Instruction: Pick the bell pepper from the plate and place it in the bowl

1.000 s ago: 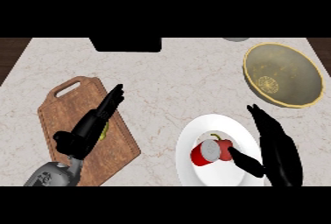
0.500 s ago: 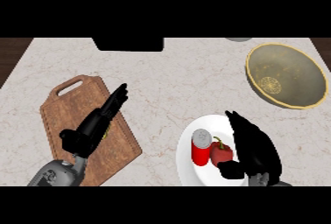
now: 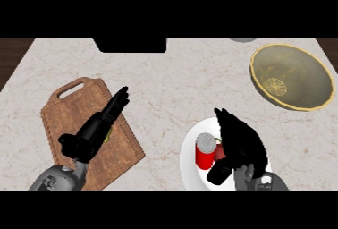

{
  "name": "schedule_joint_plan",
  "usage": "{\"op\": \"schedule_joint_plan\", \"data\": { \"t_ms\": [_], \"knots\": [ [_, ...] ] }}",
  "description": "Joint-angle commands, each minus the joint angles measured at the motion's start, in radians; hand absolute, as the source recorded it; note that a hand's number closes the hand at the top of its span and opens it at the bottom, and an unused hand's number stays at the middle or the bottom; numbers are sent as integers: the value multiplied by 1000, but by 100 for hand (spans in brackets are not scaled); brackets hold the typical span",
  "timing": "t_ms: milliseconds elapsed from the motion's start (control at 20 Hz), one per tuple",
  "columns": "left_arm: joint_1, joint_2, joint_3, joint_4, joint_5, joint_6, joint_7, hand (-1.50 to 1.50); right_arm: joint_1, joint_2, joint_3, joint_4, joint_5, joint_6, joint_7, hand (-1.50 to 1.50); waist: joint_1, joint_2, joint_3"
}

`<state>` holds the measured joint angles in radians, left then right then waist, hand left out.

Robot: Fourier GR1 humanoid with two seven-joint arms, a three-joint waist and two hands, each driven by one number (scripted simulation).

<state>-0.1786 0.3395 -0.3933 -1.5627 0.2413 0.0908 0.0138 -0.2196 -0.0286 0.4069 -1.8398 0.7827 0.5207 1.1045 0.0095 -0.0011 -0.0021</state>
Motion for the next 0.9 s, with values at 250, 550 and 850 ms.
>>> {"op": "schedule_joint_plan", "data": {
  "t_ms": [250,550,850],
  "knots": [
    [2,-50,-7,-13,-50,22,18,0,-29,28,53,3,87,80,185,-150,-12,-1,2],
    [53,-13,44,9,-32,-58,-42,0,-23,28,115,73,189,-36,129,-150,-6,1,2],
    [54,-42,34,-22,-62,-35,12,0,38,22,113,41,321,13,101,-150,-10,-1,2]
  ]
}}
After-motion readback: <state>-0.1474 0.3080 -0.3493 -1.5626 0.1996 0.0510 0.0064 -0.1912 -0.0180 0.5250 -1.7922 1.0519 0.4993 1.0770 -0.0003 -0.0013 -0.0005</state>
